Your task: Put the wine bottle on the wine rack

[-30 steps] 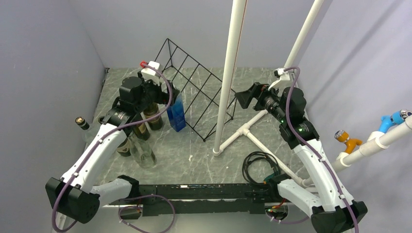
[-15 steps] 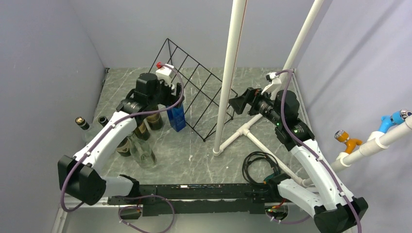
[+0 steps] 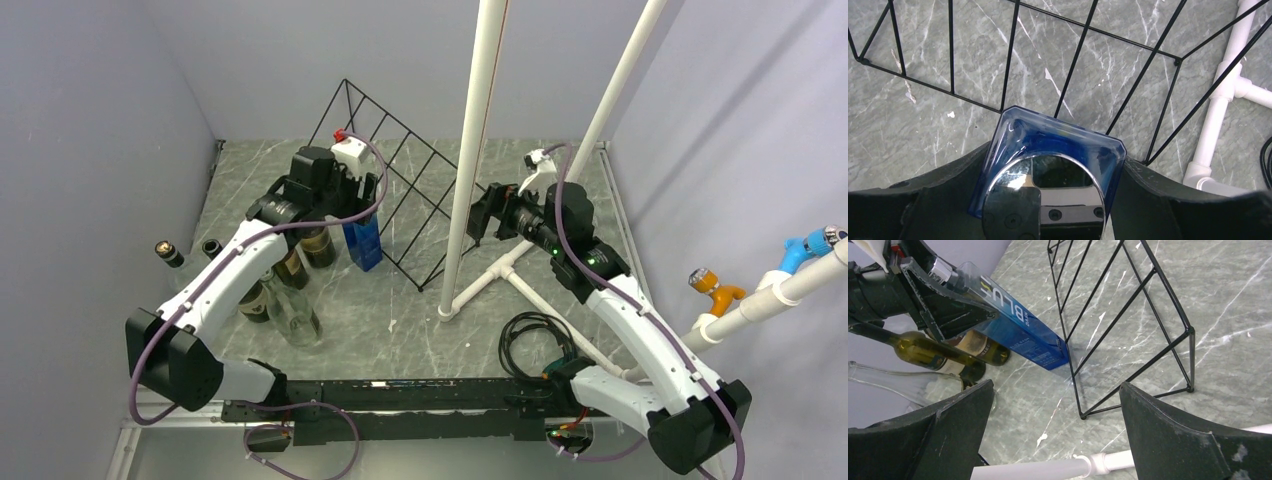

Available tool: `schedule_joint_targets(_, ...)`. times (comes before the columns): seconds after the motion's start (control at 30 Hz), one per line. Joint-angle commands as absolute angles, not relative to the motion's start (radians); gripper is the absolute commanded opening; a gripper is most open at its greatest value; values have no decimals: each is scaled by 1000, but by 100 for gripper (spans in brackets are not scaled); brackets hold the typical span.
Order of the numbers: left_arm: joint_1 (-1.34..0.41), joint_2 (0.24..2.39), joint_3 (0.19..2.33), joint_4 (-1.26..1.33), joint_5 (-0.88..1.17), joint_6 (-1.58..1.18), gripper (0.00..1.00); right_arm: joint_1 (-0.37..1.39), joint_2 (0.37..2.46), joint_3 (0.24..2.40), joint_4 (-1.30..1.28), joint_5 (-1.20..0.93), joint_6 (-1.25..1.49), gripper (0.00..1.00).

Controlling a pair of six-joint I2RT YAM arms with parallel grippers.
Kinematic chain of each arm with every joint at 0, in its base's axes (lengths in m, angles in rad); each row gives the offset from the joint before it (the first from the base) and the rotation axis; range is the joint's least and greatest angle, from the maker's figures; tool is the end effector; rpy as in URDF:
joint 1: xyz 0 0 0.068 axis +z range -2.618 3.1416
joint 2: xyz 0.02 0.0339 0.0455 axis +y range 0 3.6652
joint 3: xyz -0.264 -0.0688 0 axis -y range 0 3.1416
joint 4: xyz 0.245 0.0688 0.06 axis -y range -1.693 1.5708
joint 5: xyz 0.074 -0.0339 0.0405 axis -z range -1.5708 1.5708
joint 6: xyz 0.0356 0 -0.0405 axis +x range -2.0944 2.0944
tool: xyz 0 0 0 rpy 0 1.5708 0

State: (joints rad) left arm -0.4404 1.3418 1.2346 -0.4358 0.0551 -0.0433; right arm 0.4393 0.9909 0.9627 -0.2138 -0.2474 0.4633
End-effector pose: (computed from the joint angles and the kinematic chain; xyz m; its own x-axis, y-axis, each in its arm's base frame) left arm 0.2740 -0.1313 0.3474 -0.4872 0.1818 -0.8541 0.4476 0.8918 -0.0655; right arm 0.2020 0.1046 0.3614 -0.4745 0.2558 -0.8423 -0.4644 0.7401 0.4864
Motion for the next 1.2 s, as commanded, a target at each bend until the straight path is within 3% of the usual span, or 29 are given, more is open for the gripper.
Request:
schedule_joint_targets(0.0, -445, 1369, 1316, -484, 37, -26, 58, 464, 1006, 964, -135, -222, 439, 100)
schedule_joint_targets(0.23, -450, 1342, 1315, -482, 59, -31, 31, 506, 1050, 983, -121, -209, 427, 100)
schedule_joint_targets(0.4, -453, 1301, 1321, -480, 85, -48, 2, 534, 1076, 983, -88, -209, 405, 100)
schedule_joint_targets(0.73, -453, 1204, 1343, -489, 63, -169, 0, 564, 1163, 1000, -7, -283, 341, 100)
schedule_joint_targets(1.17, -455, 1135, 1339, -455, 129, -185, 0, 579, 1084, 958, -53, -39, 393, 100)
